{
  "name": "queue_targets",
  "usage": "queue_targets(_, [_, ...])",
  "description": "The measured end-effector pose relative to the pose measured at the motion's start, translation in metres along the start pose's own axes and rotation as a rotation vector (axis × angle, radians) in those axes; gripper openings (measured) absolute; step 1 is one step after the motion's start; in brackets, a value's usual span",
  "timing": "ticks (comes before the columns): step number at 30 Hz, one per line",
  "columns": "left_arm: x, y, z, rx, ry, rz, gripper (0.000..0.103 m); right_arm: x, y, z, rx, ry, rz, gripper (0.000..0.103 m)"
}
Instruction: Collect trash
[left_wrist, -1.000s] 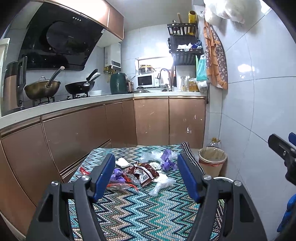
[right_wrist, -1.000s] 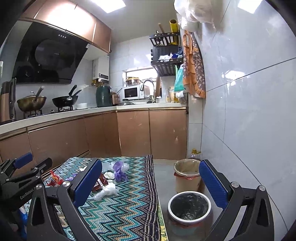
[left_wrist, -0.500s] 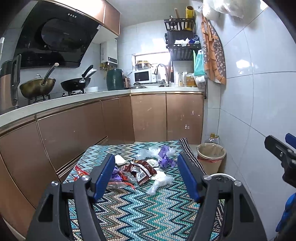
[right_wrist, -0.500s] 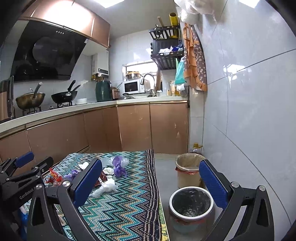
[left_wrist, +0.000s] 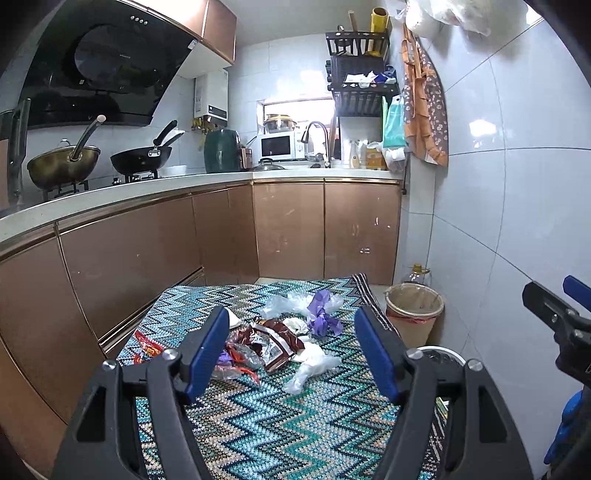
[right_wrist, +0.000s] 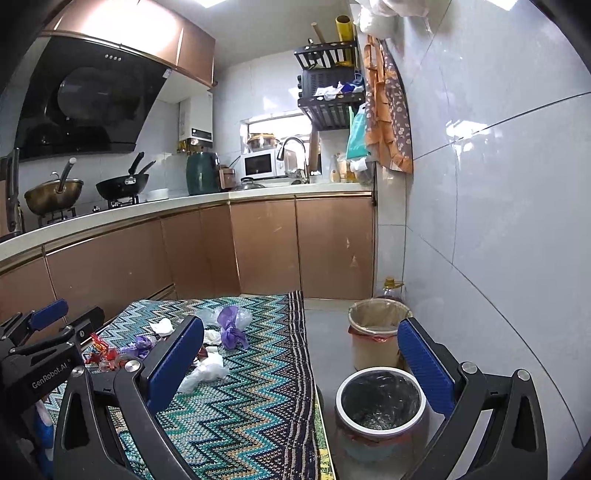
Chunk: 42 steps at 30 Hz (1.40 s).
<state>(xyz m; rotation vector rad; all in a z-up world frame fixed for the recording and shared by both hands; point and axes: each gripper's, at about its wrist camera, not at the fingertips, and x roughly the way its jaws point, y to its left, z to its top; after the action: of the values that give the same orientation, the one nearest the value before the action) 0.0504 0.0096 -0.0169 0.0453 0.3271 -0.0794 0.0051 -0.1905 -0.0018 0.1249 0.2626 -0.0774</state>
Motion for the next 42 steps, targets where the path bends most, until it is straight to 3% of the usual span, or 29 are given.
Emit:
queue_targets(19, [0.047,-0.004,0.004,0.007,0.058,0.009,0.069,0.042,-0.001,-0.001,-0.001,0.066,0.015,0.103])
queue_targets(31, [0.096,0.006,-0.007,-0.024,0.122,-0.066,0.069,0.089,0.001,-0.008,-0.01,0.143,0.042,0.102])
queue_targets(36, [0.114,0.046,-0.027,-0.104,0.181,-0.061,0.069,0.123,0.014,-0.018,-0.027,0.226,0.125,0.094])
queue_targets(42, [0.116,0.093,-0.057,-0.14,0.241,-0.06,0.069,0.173,0.049,-0.04,-0.057,0.374,0.281,0.075])
